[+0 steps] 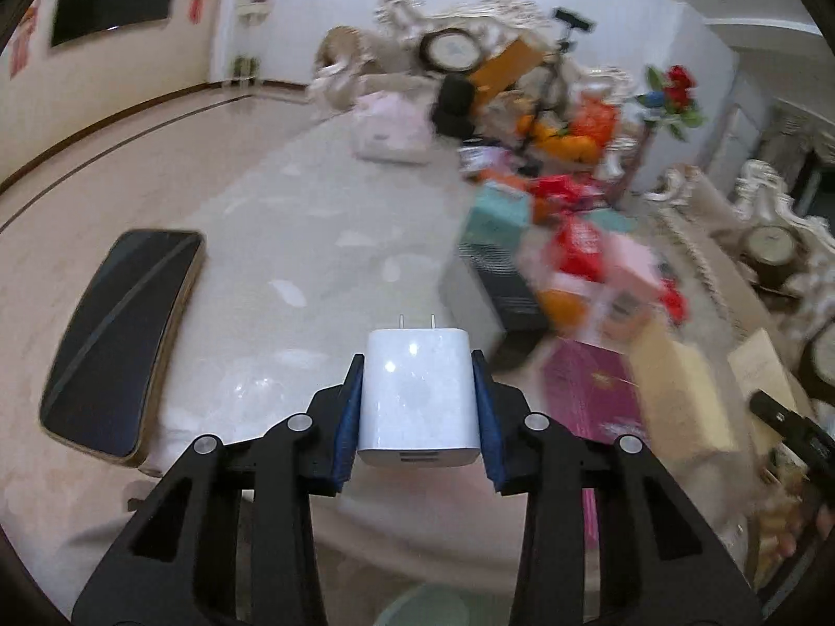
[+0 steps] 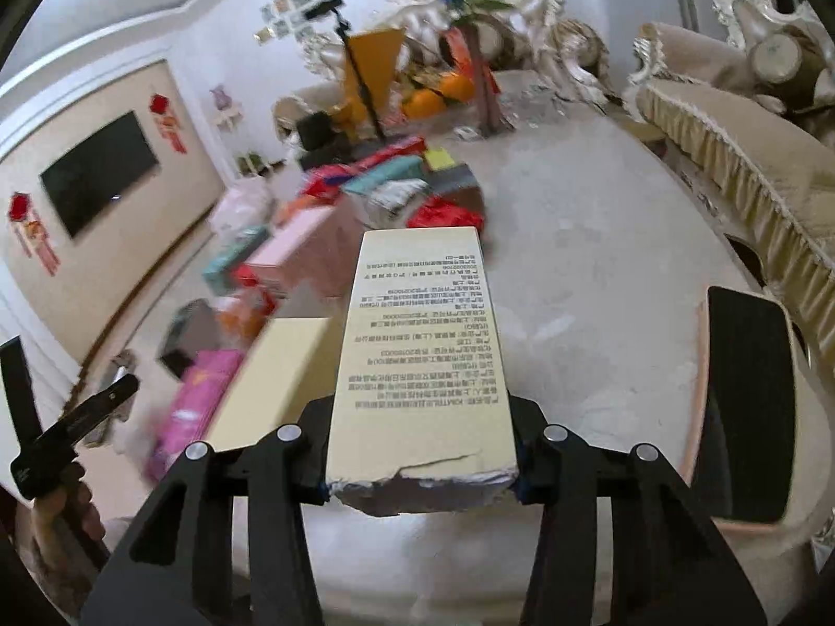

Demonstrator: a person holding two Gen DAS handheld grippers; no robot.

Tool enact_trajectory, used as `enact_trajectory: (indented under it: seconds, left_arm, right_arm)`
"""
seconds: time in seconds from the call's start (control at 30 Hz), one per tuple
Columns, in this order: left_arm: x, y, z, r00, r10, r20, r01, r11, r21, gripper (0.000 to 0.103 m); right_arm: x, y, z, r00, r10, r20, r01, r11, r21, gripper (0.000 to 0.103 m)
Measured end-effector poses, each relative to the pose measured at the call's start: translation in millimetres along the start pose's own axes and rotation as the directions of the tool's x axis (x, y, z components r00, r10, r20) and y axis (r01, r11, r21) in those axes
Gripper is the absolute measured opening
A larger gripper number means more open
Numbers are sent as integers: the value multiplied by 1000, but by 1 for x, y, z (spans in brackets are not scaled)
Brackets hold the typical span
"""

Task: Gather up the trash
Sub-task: 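Carry both items over the wastebasket and open both tools to drop them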

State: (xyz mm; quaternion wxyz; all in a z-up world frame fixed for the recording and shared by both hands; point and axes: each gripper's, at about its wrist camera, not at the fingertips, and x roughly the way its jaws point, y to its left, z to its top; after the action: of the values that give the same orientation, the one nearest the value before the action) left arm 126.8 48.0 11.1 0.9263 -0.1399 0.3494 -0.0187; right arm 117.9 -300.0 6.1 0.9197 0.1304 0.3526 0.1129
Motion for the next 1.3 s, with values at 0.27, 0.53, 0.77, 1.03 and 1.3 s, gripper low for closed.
enact_trajectory:
  seconds: [0.27,0.53,0.77,1.03,1.3]
  left_arm:
    - [-88,-38,-80,937,-282,-207,322,927,194,38]
    - [27,-65,-203,799,-141,-585,340,908,246,38]
    - [93,-43,-239,707,-102,-700,319,929,186,53]
    - [82,-33,-230,769,-138,-624,297,942,159,96]
    - [-33,-36,-128,919,-273,-286,333,924,190,96]
  right_arm:
    - [-73,30,-96,938,284,-197,-276,959,70,45]
    - [43,17,-215,817,94,-569,-39,993,107,45]
    - [89,15,-239,775,1,-632,29,999,37,47]
    - [71,12,-242,792,-94,-603,113,994,-6,72]
    - [-32,31,-144,977,-61,-204,58,998,-21,72]
